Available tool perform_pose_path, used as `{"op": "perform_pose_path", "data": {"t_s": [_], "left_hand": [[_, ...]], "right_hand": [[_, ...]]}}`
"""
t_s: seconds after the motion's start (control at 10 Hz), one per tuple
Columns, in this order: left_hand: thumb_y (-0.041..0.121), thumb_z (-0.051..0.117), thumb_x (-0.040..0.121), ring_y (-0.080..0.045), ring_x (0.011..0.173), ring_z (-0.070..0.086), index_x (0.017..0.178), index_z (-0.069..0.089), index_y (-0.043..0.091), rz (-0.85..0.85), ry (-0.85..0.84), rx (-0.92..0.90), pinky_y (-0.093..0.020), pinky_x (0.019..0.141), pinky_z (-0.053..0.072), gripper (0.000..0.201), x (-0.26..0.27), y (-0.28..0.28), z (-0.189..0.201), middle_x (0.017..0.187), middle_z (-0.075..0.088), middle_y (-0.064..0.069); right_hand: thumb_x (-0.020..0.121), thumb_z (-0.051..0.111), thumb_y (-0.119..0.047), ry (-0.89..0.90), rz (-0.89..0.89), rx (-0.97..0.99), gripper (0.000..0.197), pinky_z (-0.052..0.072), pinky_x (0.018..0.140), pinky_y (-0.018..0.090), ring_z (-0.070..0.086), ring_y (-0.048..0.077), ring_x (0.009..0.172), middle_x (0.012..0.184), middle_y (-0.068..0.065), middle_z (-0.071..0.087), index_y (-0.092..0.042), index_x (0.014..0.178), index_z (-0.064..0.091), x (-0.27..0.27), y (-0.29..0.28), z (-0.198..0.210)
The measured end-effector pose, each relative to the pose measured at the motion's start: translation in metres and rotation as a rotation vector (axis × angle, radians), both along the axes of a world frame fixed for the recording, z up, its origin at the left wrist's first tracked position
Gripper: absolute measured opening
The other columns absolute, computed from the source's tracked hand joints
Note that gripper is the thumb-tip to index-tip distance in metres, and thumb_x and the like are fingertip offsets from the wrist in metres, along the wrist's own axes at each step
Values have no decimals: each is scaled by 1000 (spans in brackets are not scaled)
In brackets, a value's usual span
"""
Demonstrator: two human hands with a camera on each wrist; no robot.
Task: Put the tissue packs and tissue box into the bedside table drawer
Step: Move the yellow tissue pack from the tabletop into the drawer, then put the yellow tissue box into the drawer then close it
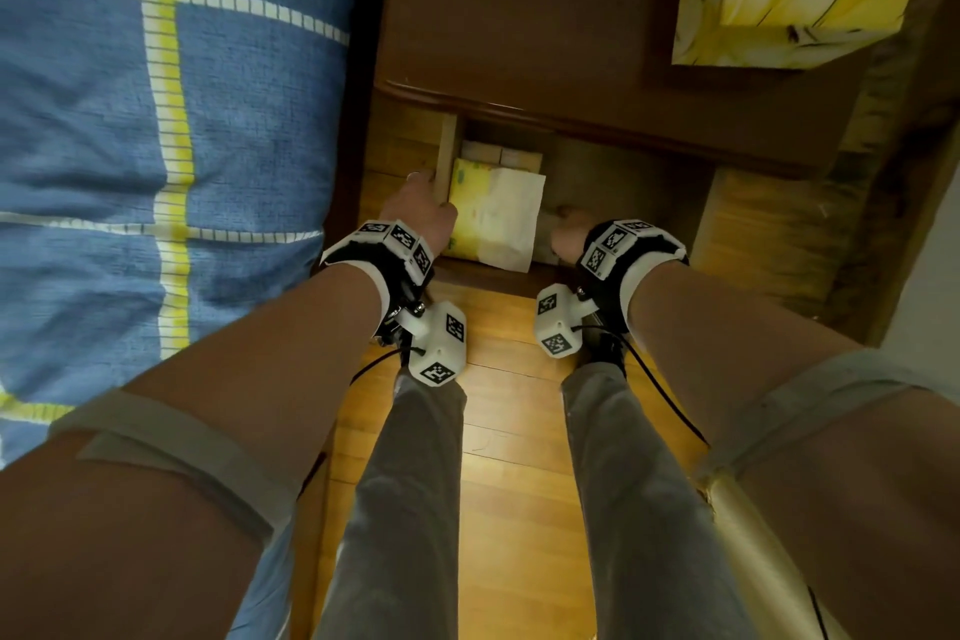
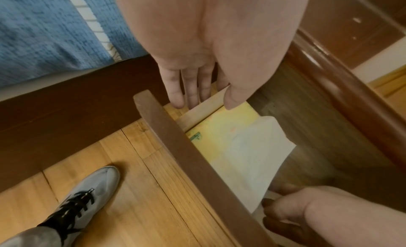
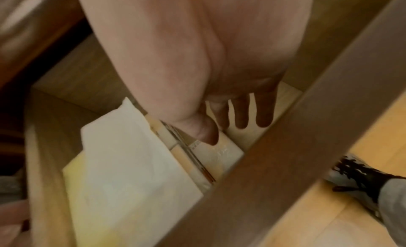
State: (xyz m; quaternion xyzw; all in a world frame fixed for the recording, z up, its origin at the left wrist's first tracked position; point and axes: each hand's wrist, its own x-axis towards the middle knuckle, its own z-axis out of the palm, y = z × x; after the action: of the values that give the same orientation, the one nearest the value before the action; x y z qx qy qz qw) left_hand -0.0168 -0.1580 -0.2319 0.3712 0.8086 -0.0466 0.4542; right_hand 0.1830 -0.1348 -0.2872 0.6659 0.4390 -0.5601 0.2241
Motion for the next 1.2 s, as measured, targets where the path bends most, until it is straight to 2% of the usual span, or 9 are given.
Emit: {"op": "perform_pose_path", "data": {"t_s": [0.2,0.4,0.5,0.6,0.7,0.9,1.0,1.1,1.2], "left_hand": [[19,49,90,-34,108,60,132,45,10,-37,68,15,-31,76,42,44,12,15,51,123,60,-15],[16,57,83,-28,75,67,71,66,8,-190,-4,-28,-28,60,49,17,44,71,129,77,69,-8],[28,49,90,-26,84,67,95,68,14,-158,-30,102,-34,73,53,25,67,100,160,92,71,-7],[35,47,93,-20,94,60,125,53,23,-103,-99,188,-30,81,46,34,90,127,164,117,64,-1],[36,45,94,-18,97,58,139,40,27,-57,-181,224,-29,82,43,46,112,149,158,129,59,1],[49,43,84,-24,109,62,139,39,37,16,-367,154,-47,96,51,56,138,161,128,133,58,0],[58,41,81,-30,110,61,126,53,27,37,-395,132,-50,96,50,56,147,158,126,123,63,-4],[74,42,71,-32,114,59,130,47,18,110,-389,82,-51,97,49,82,150,153,129,129,59,-7],[72,49,76,-33,108,61,127,44,14,115,-384,22,-51,89,54,77,142,141,129,123,59,-10]], "right_hand": [[93,51,-13,-14,-152,140,44,46,104,39,54,33,125,137,17,56,-8,136,52,15,27,80],[84,60,-27,-51,-439,128,34,58,83,42,69,35,96,106,15,71,-5,109,66,51,68,173],[88,51,-29,-273,-609,355,38,51,80,40,63,36,93,112,18,65,-2,115,55,77,97,212],[89,52,-38,-259,-763,533,54,48,94,48,58,40,112,130,17,54,-6,129,38,92,125,227],[81,57,-55,-239,-679,518,76,49,94,52,58,40,113,134,16,52,-9,137,32,93,144,223],[88,53,-49,-171,-558,391,74,50,83,44,60,38,105,129,19,55,-9,142,23,97,159,203],[84,61,-45,-174,-539,352,79,48,73,40,56,32,89,123,16,55,-8,142,22,100,159,206],[78,68,-47,-199,-441,307,91,54,80,42,58,32,94,123,16,56,-7,144,20,101,142,207],[75,70,-48,-161,-410,258,93,53,79,39,54,29,92,125,16,55,-8,142,18,101,112,201]]}}
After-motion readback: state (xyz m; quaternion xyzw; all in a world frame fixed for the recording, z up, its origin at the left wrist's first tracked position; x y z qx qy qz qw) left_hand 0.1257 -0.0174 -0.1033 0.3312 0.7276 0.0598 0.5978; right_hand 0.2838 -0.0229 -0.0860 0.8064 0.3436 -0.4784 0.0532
